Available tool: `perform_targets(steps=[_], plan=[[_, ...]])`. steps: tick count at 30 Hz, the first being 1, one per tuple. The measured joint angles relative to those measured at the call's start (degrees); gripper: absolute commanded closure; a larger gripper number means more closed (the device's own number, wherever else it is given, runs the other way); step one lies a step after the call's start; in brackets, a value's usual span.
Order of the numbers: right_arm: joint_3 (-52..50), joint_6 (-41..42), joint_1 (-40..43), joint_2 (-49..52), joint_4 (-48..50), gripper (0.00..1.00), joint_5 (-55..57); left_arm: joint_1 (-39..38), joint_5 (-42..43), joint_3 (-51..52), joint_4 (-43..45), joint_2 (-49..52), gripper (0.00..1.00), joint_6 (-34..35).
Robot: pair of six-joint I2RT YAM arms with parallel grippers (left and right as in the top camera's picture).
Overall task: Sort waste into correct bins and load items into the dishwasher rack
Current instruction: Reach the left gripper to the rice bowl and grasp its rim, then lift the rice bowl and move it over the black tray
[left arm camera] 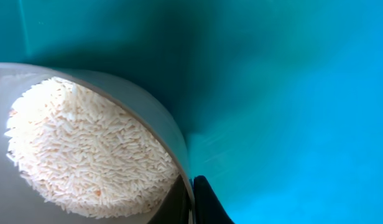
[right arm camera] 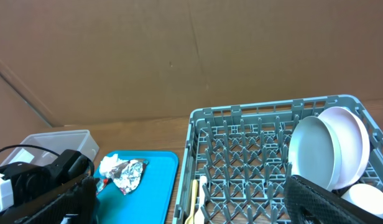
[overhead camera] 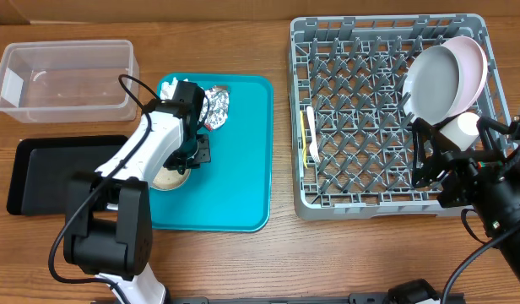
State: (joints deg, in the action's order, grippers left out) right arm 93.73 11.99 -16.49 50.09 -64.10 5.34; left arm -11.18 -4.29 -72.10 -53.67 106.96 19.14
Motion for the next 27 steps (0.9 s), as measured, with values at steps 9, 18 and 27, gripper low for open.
perform_targets(steps=[9,18,27], plan=[[-0.02,-0.02,0.00,0.00,0.02,0.00,0.02,-0.09,-0.02,-0.07,-1.36,0.00,0.96,0.00],[-0.02,0.00,0.00,0.00,0.02,0.00,0.00,-0.09,0.83,-2.60,-6.43,0.00,0.96,-0.04],[-0.02,-0.02,0.00,0.00,0.02,0.00,0.02,-0.09,5.11,-3.39,-6.36,-0.09,0.96,-1.16]])
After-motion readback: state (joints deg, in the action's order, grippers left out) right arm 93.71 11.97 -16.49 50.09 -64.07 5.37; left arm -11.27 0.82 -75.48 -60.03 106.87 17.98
